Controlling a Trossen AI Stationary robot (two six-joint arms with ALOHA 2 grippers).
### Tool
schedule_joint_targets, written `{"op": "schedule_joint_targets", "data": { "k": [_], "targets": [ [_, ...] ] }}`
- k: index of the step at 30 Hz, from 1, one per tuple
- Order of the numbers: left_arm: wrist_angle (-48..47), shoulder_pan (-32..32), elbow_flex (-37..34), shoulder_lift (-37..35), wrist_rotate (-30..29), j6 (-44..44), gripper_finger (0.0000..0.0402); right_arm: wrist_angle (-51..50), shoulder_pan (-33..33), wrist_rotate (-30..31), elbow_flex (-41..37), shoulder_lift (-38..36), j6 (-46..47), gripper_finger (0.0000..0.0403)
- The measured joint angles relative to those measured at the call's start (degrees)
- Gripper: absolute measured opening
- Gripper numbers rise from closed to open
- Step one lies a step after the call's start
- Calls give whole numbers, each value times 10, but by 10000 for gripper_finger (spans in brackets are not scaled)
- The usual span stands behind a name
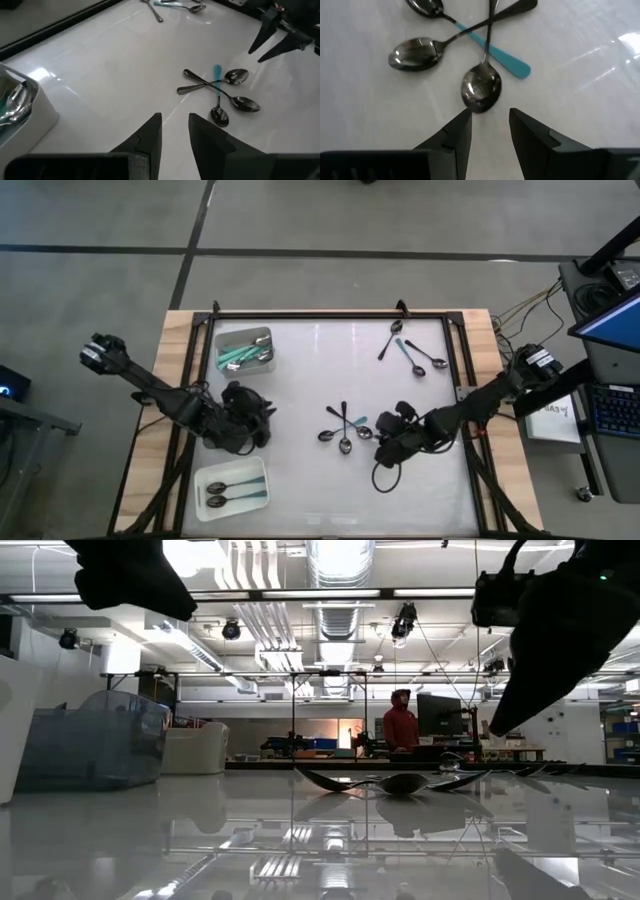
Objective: Sort silverware by color (type)
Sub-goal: Put the black spoon into the black bin
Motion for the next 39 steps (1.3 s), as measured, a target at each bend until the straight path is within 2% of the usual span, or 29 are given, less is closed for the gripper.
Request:
{"op": "schedule_joint_targets", "data": {
  "k": [3,8,11,15,20,25,29,35,39],
  "targets": [
    [20,15,0,21,22,-3,79,-20,-6,-11,0,0,-14,123],
    [106,49,0,76,80,-15,79,-50,-11,-57,0,-10,-24,123],
    [122,67,8,110,91,-16,79,-46,-11,-55,0,-18,-48,123],
    [114,79,34,149,92,-16,79,-41,-23,-15,0,-18,-39,123],
    [110,93,68,198,111,-16,79,-41,-39,57,-1,-8,24,123],
    [111,99,119,255,117,-12,79,-51,-41,67,-1,-4,24,123],
    [105,104,176,316,125,23,79,-94,-41,67,-1,-4,24,123],
    [29,113,277,413,125,24,79,-177,-41,67,-1,-4,42,123],
    [7,122,325,459,154,20,79,-206,-41,67,-2,-4,43,123]
  ]
}}
